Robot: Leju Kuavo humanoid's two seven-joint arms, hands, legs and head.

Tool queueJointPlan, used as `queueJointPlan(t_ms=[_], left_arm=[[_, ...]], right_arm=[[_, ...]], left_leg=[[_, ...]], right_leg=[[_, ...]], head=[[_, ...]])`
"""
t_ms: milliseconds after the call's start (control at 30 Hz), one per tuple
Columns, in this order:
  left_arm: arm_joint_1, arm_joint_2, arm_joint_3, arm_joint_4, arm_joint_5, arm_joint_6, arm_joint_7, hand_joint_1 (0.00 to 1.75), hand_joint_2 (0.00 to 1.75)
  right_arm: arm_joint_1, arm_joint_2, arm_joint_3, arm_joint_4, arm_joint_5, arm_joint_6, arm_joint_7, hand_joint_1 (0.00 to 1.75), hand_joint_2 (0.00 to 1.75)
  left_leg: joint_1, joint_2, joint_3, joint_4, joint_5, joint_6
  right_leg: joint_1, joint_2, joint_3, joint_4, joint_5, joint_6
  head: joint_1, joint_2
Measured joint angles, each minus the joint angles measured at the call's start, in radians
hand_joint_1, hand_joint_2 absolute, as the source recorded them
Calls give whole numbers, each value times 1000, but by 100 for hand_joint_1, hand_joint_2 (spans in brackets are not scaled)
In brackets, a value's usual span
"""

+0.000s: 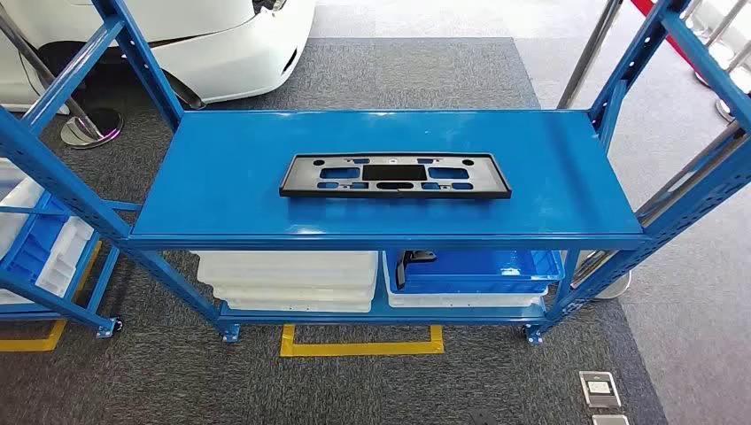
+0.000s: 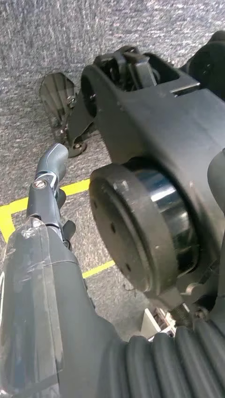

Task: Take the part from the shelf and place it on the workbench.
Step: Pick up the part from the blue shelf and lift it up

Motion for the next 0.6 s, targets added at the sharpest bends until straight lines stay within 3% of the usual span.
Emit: queueJointPlan(t_ms=[300,467,600], left_arm=[[-7,14,-58,12,67,18,-15,0,0],[-10,19,-82,16,104,30,-28,0,0],[-11,21,-89,18,120,35,-40,0,0]], right_arm=[[-18,-77,-35,9,-180,-116,-144,0,0],[-53,-131,-81,8,-262,-190,-263,0,0],[-78,-157,-112,-4,-295,-189,-379,0,0]], left_leg=[[0,0,0,0,0,0],[0,0,0,1,0,0],[0,0,0,1,0,0]], right_leg=[[-1,0,0,0,1,1],[-2,0,0,0,2,3],[-2,0,0,0,2,3]], head=[[0,0],[0,0],[1,0]])
